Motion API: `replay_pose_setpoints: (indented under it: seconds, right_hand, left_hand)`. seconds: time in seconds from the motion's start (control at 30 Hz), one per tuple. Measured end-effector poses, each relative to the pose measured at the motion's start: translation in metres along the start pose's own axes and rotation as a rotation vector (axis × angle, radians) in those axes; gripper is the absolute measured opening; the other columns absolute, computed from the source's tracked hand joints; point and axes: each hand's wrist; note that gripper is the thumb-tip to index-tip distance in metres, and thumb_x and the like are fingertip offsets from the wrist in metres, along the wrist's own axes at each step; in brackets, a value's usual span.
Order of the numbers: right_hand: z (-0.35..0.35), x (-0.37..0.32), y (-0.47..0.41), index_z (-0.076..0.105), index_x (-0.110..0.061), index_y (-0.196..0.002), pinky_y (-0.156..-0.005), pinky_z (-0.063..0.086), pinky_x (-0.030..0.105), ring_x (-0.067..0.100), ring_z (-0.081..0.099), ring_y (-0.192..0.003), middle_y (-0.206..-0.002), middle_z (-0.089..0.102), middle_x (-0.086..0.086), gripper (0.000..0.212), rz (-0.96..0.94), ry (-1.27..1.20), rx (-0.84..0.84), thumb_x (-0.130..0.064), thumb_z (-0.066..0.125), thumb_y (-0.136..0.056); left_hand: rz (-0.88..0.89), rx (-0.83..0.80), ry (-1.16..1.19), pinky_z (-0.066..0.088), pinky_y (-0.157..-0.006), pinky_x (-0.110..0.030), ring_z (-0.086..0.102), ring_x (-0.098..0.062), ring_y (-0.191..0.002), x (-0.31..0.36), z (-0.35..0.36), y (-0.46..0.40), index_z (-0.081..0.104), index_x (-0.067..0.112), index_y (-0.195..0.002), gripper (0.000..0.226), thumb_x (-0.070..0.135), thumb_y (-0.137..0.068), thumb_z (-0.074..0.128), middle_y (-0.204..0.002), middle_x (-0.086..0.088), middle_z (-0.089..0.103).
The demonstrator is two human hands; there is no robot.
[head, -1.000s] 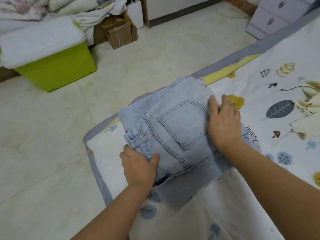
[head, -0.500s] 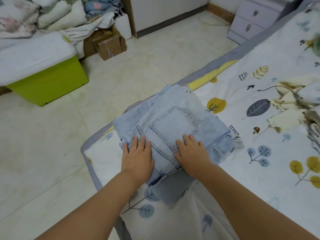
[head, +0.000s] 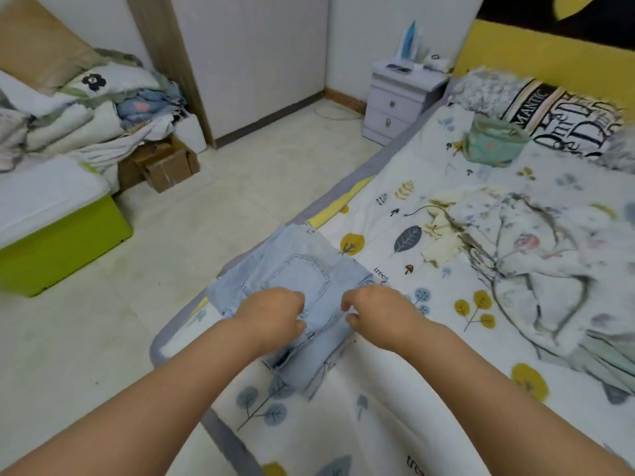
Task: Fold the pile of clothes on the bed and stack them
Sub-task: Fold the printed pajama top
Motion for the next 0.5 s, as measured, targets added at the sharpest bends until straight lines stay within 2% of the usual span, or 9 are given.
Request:
replay_pose_setpoints:
  seconds: [0.13, 0.27, 0.37, 0.5]
  right_hand:
    - [-0.034, 0.005, 0.058, 0.056, -0.016, -0.120, -0.086, 0.042, 0.035, 0.028, 0.051, -0.111, -0.120, 0.057, 0.010, 0.029, 0.082, 0.009, 0.002, -0.024, 0.045, -0.094]
    - [-0.054, 0.020, 0.113, 0.056, -0.014, -0.121, -0.078, 0.042, 0.032, 0.028, 0.053, -0.108, -0.121, 0.053, 0.010, 0.031, 0.190, 0.009, -0.034, -0.028, 0.046, -0.095]
    - [-0.063, 0.038, 0.149, 0.056, -0.012, -0.121, -0.081, 0.045, 0.034, 0.029, 0.054, -0.107, -0.120, 0.055, 0.011, 0.032, 0.265, 0.010, -0.069, -0.029, 0.046, -0.095]
    - [-0.072, 0.071, 0.195, 0.056, -0.013, -0.121, -0.081, 0.045, 0.034, 0.029, 0.054, -0.107, -0.121, 0.053, 0.010, 0.032, 0.359, -0.036, -0.071, -0.030, 0.046, -0.095]
  left_hand:
    - [0.083, -0.047, -0.045, 0.037, -0.078, -0.027, 0.051, -0.022, -0.112, 0.039, -0.032, 0.020, 0.047, 0.016, -0.127, 0.037, 0.035, -0.095, 0.045, -0.123, -0.005, 0.055]
    - [0.167, -0.087, -0.080, 0.041, -0.085, -0.029, 0.051, -0.024, -0.112, 0.084, -0.053, 0.036, 0.048, 0.015, -0.126, 0.036, 0.034, -0.095, 0.045, -0.124, -0.007, 0.055]
    - [0.229, -0.073, -0.102, 0.038, -0.081, -0.025, 0.051, -0.023, -0.112, 0.120, -0.061, 0.042, 0.048, 0.016, -0.125, 0.036, 0.036, -0.095, 0.045, -0.124, -0.005, 0.055]
    - [0.296, -0.069, -0.154, 0.040, -0.084, -0.028, 0.052, -0.023, -0.112, 0.171, -0.067, 0.040, 0.047, 0.017, -0.126, 0.039, 0.039, -0.094, 0.045, -0.125, -0.004, 0.054]
Point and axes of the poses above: each hand's wrist, its own y-axis away from the middle knuckle, its own z-axis out of the palm, x = y × z
